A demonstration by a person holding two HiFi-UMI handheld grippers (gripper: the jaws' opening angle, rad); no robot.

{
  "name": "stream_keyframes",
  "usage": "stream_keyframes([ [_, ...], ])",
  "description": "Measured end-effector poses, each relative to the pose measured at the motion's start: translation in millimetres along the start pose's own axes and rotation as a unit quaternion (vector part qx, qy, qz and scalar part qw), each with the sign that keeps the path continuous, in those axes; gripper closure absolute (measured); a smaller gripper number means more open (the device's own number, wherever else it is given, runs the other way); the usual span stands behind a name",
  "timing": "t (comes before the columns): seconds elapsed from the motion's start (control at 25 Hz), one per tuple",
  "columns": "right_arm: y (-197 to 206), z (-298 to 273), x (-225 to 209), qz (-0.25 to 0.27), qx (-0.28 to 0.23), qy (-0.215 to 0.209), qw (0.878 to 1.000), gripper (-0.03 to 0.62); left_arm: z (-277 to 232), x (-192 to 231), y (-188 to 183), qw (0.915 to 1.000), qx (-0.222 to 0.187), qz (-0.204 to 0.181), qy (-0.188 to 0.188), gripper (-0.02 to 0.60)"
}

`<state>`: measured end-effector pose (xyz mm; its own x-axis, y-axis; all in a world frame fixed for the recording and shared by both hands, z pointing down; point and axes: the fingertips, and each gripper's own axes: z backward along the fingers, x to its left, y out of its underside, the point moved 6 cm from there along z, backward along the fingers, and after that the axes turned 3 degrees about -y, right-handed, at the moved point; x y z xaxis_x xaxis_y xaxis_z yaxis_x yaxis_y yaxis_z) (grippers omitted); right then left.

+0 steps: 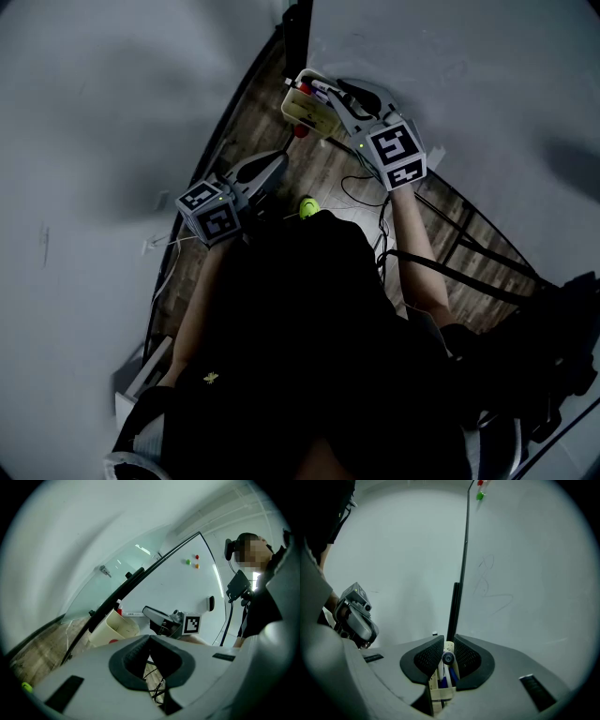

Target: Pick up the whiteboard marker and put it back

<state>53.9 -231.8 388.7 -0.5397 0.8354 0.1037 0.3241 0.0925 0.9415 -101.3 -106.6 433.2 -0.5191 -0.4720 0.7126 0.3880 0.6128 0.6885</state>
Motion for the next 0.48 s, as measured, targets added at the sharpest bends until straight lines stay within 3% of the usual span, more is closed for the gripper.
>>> stream_keyframes([
  [0.48,21.4,0.1,-1.2,-0.019,0.021,0.005,1.0,0.523,-6.7,-2.4,4.0,0.9999,0.014,0.002,0.009,0.575],
])
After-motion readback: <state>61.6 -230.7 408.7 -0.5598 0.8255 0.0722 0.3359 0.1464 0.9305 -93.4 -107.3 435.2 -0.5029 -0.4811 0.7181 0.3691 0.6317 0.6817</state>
